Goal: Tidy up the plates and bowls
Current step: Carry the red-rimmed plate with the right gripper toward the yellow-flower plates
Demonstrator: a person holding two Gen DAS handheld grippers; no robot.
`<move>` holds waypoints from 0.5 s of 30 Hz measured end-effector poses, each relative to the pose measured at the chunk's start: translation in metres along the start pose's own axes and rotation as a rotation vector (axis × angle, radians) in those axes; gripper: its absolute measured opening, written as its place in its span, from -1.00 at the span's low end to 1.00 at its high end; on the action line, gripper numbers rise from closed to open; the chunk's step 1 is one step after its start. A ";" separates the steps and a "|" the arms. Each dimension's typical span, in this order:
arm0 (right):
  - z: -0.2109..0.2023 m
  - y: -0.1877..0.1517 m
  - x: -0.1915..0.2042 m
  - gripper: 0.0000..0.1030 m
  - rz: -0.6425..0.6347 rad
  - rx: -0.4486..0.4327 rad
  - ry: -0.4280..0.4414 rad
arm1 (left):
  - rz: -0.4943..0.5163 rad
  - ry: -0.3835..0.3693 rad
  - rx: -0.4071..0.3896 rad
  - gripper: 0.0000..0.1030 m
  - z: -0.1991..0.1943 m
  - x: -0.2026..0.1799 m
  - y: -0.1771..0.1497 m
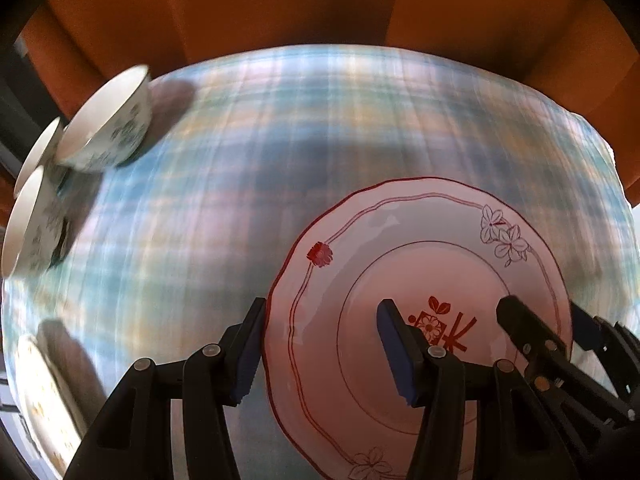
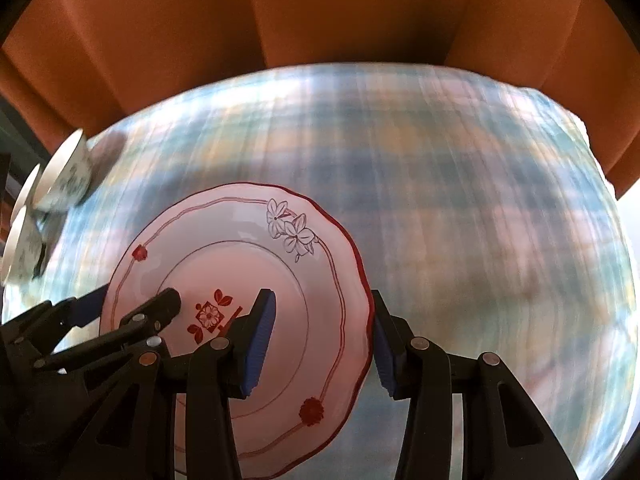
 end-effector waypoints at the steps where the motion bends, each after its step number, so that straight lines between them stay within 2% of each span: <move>1: -0.004 -0.008 0.004 -0.05 0.003 0.013 0.001 | -0.003 -0.001 0.000 0.09 -0.005 0.003 -0.005; 9: -0.032 -0.043 0.027 -0.05 -0.018 0.053 0.018 | -0.034 -0.009 0.036 0.09 -0.036 0.033 -0.050; 15: -0.044 -0.071 0.035 -0.05 -0.029 0.108 0.026 | -0.051 -0.017 0.071 0.09 -0.049 0.040 -0.079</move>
Point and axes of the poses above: each gripper's, at about its wrist camera, not at the fingertips, and z roughly the way its jaws point, x to its left, y to its top, the point moved 7 cm from there along z, roughly the way its jaws point, and after that the axes turned 11 degrees about -x, right-handed, at the moved point
